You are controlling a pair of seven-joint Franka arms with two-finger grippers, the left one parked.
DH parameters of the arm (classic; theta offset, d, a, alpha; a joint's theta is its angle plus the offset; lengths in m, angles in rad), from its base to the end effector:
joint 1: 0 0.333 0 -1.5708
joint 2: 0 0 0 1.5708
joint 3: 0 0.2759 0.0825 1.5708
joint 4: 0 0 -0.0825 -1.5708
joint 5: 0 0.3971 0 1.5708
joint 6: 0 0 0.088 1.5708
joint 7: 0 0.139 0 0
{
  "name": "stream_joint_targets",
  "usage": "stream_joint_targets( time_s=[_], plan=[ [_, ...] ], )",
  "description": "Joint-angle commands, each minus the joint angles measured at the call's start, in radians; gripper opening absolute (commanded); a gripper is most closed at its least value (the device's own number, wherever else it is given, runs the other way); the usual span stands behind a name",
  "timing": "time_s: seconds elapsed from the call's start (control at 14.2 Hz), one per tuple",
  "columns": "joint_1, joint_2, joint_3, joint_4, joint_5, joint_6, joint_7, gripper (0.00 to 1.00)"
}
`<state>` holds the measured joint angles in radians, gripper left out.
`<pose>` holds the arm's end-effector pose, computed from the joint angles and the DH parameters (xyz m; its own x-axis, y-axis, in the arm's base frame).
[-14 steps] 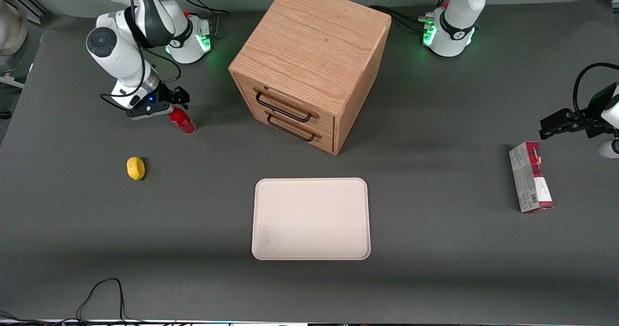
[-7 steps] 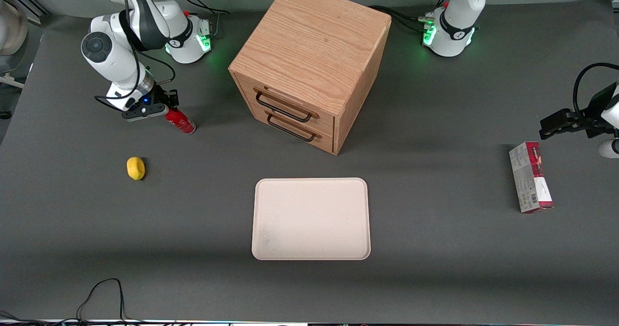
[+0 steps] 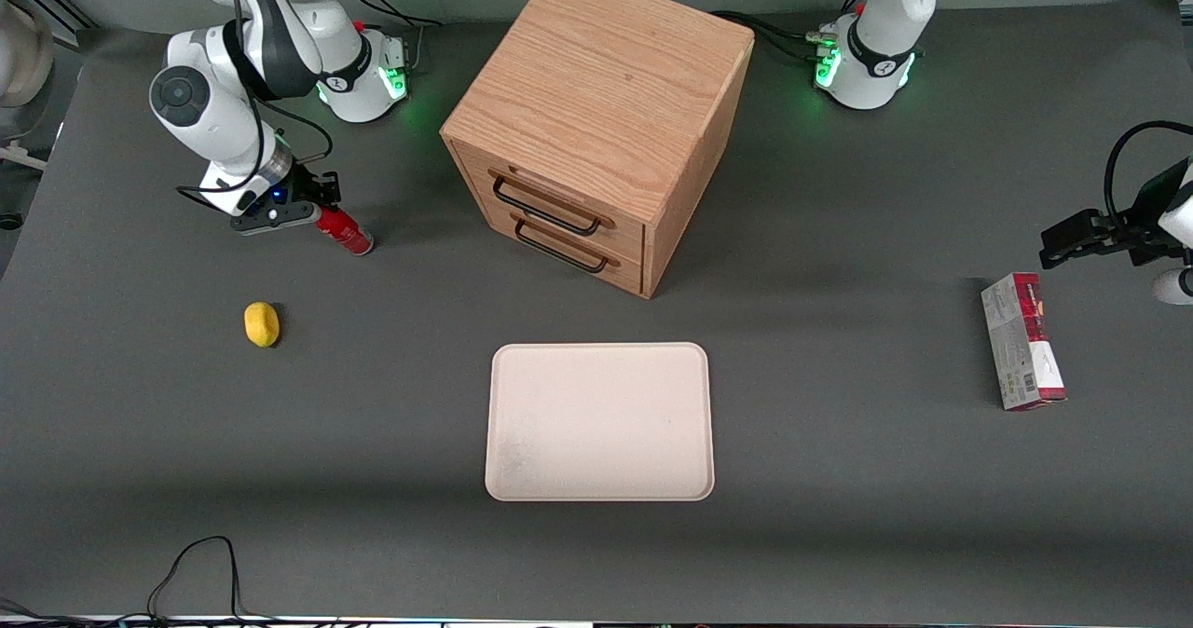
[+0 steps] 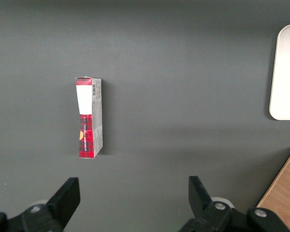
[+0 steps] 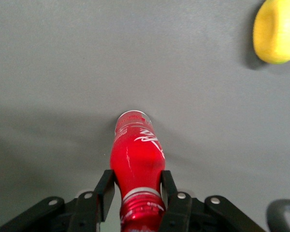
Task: Place coke bottle on tray
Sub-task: 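Lift the bottle with the right gripper and pull it back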
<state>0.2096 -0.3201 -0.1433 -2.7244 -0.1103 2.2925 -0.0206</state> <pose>0.3904 0.0281 0.2332 0.9786 0.1707 -0.1145 0.1748 -0.9842 0.0267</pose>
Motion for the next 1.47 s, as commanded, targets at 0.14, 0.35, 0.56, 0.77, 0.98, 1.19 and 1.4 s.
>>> stream_joint_targets(
  time_s=[0.14, 0.35, 0.56, 0.77, 0.98, 1.19, 1.4],
  plan=[
    [-0.006, 0.053, -0.007, 0.185, 0.003, -0.073, 0.079, 0.00],
    [-0.002, 0.159, 0.005, 0.432, 0.069, -0.233, 0.090, 0.00],
    [-0.004, 0.332, 0.034, 0.795, 0.074, -0.502, 0.108, 0.00],
    [-0.012, 0.462, 0.077, 1.082, 0.078, -0.680, 0.133, 0.00],
    [-0.041, 0.646, 0.138, 1.448, 0.078, -0.910, 0.163, 0.00],
    [-0.047, 0.821, 0.200, 1.789, 0.081, -1.007, 0.240, 0.00],
    [-0.047, 0.875, 0.290, 1.858, 0.077, -0.966, 0.299, 0.00]
  ],
)
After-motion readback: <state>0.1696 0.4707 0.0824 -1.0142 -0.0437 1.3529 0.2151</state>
